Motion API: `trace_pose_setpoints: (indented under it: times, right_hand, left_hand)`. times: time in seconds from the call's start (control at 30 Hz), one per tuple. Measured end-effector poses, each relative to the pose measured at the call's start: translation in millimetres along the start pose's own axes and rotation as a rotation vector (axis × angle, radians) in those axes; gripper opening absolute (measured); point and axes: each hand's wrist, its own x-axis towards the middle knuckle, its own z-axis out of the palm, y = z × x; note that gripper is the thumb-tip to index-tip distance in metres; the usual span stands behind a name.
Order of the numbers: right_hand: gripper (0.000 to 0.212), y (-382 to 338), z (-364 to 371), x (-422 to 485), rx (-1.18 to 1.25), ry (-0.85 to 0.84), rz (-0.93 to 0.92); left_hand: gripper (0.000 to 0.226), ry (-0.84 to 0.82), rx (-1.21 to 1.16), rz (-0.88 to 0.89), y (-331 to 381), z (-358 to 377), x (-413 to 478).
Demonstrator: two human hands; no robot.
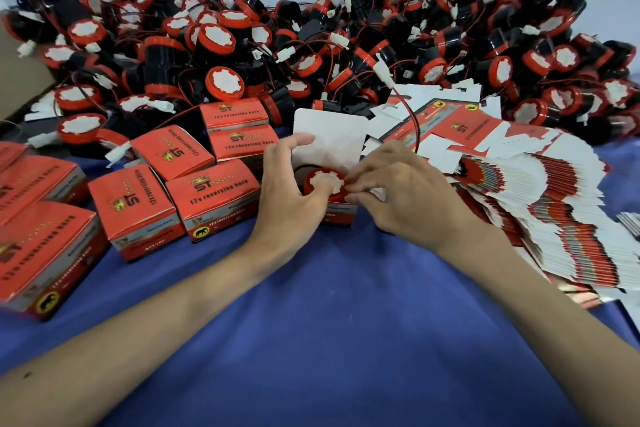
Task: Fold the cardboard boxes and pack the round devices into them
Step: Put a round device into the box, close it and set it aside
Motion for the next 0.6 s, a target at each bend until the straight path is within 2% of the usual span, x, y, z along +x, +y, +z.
trace_pose_setpoints:
  times: [0.13, 0.27, 0.3, 0.37, 0.43, 0.5, 0.6]
  right_hand:
    - [0.023, 1.2, -5.7, -7.0, 0.027, -0.025, -0.007]
    - [0.015, -11.5, -0.5, -16.9, -0.245, 0.062, -0.122]
    - [0.023, -13.1, 1.3, -19.7, -0.267, 0.076, -0.128]
    - [0.053, -14.2, 3.2, -23.4, -0.282, 0.066, -0.108]
    - [0.067, -16.1, 2.7, -25.6, -0.306, 0.085, -0.101]
    - [0.062, -20.0, 3.9, -28.7, -0.349, 0.116, -0.110]
    - [0.050, -28.1, 13.3, -33.2, -0.415, 0.147, -0.126]
  left_hand:
    - [0.047, -0.007, 0.035, 0.035, 0.3, -1.2, 1.2]
    - [0.040, -0.053, 0.020, 0.027, -0.2, -3.2, 1.1]
    - [0.035, -0.058, 0.024, 0.024, 0.6, -3.8, 1.4]
    - [0.025, -0.061, 0.009, 0.008, 1.9, -4.2, 2.0]
    - [0.028, -0.053, -0.081, -0.019, 2.0, -3.3, 2.2]
    - [0.032, -0.044, -0.100, -0.018, 1.2, -2.6, 2.0]
    - [0.025, -0.092, 0.031, 0.008, -1.9, -4.8, 6.2]
